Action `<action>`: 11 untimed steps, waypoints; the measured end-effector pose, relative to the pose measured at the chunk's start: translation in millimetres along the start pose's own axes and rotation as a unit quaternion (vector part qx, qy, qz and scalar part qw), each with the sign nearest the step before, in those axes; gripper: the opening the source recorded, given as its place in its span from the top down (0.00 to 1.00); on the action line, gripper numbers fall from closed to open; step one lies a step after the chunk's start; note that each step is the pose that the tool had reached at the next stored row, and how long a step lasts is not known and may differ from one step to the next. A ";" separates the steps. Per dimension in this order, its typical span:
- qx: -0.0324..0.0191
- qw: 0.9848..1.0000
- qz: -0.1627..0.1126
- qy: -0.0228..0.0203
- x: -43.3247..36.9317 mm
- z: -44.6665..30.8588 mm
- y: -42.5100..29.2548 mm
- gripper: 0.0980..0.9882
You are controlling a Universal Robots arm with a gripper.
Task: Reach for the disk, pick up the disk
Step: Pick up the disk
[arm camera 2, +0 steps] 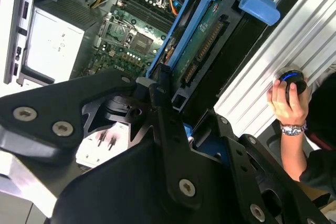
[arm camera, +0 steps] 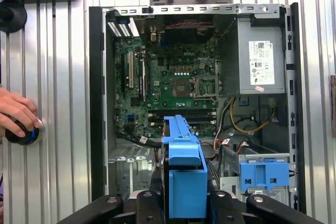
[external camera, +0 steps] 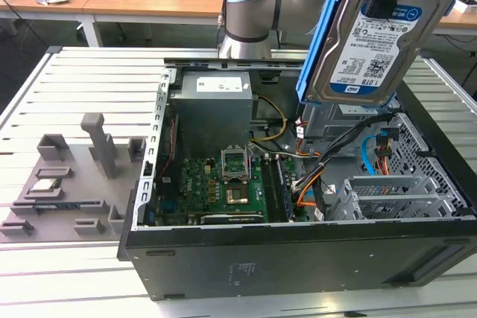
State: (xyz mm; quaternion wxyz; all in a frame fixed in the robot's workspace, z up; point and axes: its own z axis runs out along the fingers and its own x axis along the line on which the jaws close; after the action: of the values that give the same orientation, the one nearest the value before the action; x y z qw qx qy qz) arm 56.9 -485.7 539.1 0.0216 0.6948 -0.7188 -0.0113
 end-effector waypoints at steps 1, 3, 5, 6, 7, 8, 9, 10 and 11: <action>0.000 1.000 0.000 0.000 0.7 0.0 0.0 0.70; 0.000 1.000 0.000 0.000 2.3 0.0 -0.1 0.70; 0.000 1.000 0.000 0.000 3.6 0.1 -0.1 0.70; 0.000 1.000 0.000 0.000 4.4 0.1 -0.1 0.70; 0.000 1.000 0.000 0.000 5.1 0.1 -0.2 0.70; 0.000 1.000 0.000 0.000 6.2 0.1 -0.2 0.70; 0.000 1.000 0.000 0.000 7.2 0.1 -0.3 0.70; 0.000 1.000 0.000 0.000 7.8 0.1 -0.2 0.70; 0.000 1.000 0.000 0.000 8.7 0.1 -0.3 0.70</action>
State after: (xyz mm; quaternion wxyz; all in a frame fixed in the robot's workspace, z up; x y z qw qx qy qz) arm 57.0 -494.4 539.2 0.0216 0.6948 -0.7188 -0.0112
